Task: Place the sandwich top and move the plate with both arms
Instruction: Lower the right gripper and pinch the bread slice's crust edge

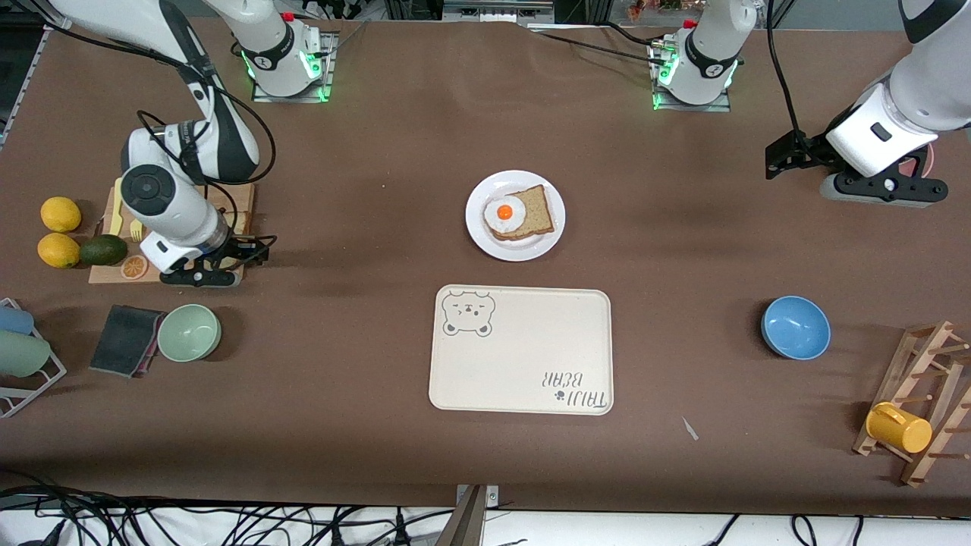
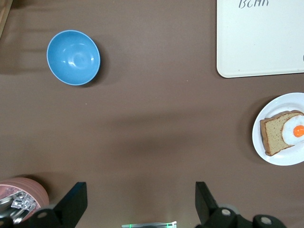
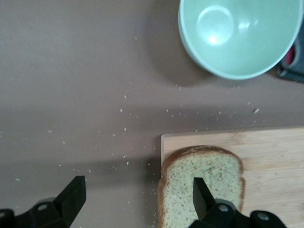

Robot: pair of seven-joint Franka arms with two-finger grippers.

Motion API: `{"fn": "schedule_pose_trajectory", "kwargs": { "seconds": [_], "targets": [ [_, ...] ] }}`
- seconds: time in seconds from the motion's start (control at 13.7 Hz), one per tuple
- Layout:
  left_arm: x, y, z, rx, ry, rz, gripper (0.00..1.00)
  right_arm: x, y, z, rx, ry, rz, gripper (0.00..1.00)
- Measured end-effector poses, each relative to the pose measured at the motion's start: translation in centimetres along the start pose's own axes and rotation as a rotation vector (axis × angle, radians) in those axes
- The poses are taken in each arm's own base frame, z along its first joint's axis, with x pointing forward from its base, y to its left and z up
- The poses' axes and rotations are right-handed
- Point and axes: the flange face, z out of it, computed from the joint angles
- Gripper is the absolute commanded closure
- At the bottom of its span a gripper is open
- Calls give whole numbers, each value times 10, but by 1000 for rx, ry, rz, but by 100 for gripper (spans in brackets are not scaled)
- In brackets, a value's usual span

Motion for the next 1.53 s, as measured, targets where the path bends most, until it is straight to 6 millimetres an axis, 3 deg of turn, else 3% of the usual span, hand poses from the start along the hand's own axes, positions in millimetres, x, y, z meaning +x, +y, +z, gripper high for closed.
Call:
{"fn": "schedule_pose_trajectory", "kwargs": {
  "seconds": [0.15, 0.44, 0.58, 1.02, 1.53],
  "targets": [
    [0, 0, 0, 0, 0, 0, 0, -7, -2, 12, -5, -19, 6, 5],
    [0, 0, 0, 0, 0, 0, 0, -17, -3, 26, -17, -48, -1, 37],
    [0, 0, 0, 0, 0, 0, 0, -24, -4, 33, -34, -62, 6, 44],
    [0, 0, 0, 0, -1, -1, 0, -34, -4, 41, -52, -79, -8, 46],
    [0, 0, 0, 0, -1, -1, 0, -36, 14, 47, -99, -82, -28, 47]
  ]
}}
